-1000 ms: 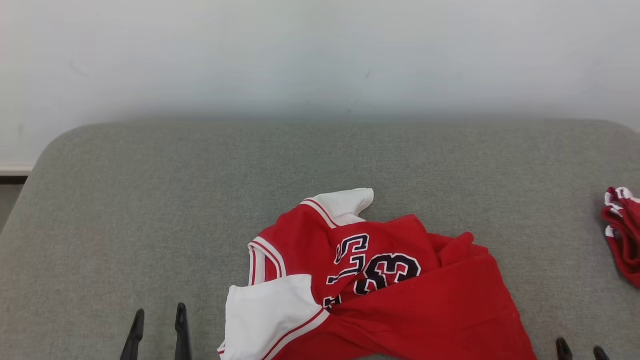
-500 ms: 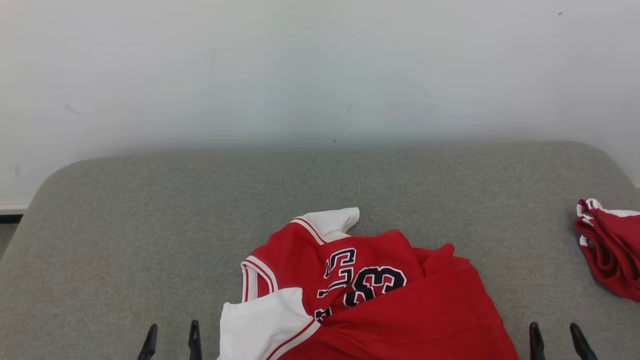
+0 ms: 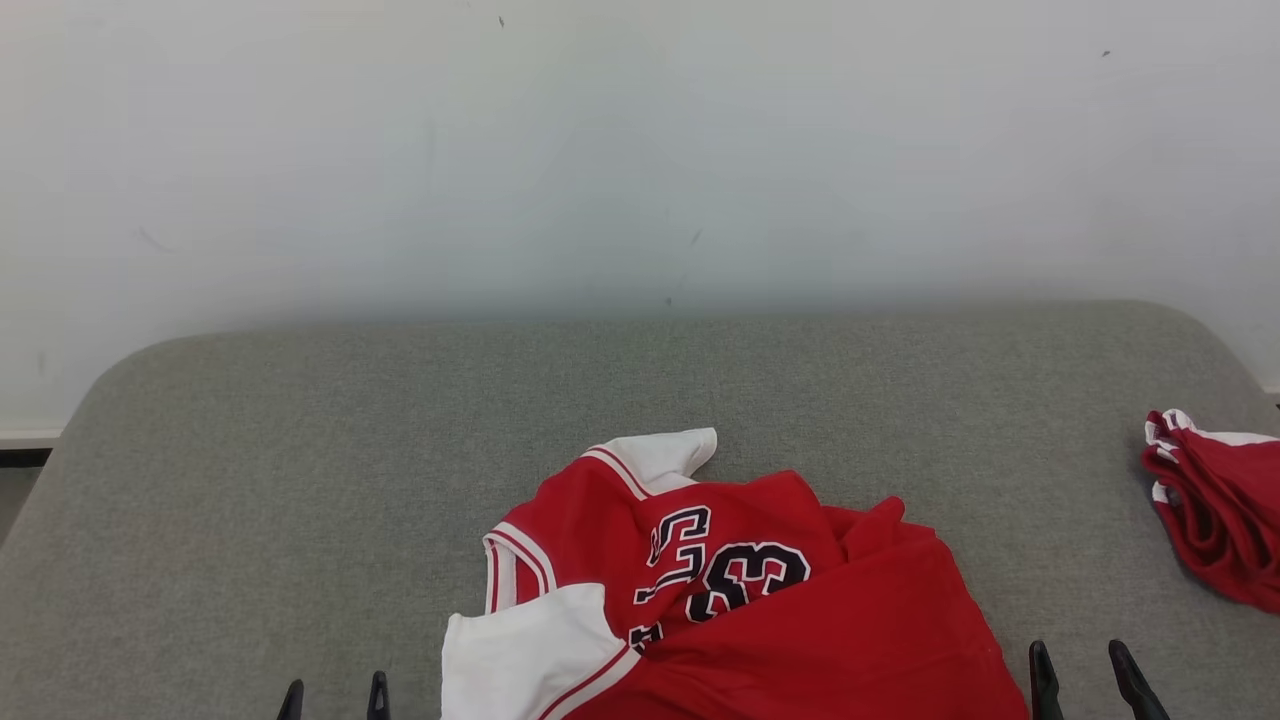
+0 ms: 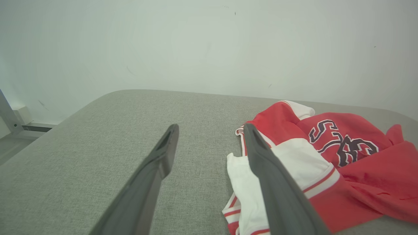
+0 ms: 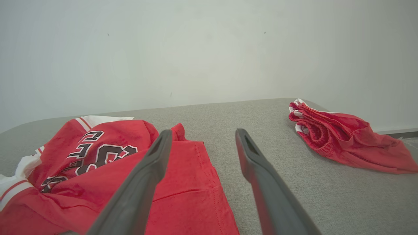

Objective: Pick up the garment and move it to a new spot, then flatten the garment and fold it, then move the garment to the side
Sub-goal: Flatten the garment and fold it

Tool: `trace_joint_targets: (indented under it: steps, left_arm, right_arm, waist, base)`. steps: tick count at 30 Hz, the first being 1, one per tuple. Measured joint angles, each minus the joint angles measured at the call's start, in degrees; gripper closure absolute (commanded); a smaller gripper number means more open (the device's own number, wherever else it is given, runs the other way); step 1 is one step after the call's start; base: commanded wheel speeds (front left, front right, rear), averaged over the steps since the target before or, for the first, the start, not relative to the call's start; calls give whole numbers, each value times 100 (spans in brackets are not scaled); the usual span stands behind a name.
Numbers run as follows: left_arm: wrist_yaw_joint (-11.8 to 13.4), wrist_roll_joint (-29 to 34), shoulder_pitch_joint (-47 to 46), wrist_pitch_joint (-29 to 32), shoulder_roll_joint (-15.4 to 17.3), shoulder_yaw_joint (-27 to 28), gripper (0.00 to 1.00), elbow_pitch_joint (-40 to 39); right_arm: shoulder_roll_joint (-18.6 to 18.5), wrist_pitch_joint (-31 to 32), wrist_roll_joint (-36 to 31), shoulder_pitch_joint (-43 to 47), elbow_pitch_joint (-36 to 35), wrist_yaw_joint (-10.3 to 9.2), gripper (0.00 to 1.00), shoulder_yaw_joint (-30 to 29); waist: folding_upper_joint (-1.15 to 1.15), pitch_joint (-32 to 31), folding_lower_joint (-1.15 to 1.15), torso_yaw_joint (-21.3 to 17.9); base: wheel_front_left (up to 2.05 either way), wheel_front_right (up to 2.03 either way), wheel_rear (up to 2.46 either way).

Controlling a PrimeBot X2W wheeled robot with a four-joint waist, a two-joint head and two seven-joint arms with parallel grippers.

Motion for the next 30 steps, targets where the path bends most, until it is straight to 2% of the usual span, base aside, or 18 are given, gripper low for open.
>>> trace_joint_targets:
  steps: [30]
  left_arm:
    - [-148, -25, 21, 0, 1, 146, 0, 192]
  right_arm:
    - [-22, 0, 24, -43, 60, 0, 0, 118]
  waist:
    - [0, 124, 0, 70]
  base:
    - [0, 0, 0]
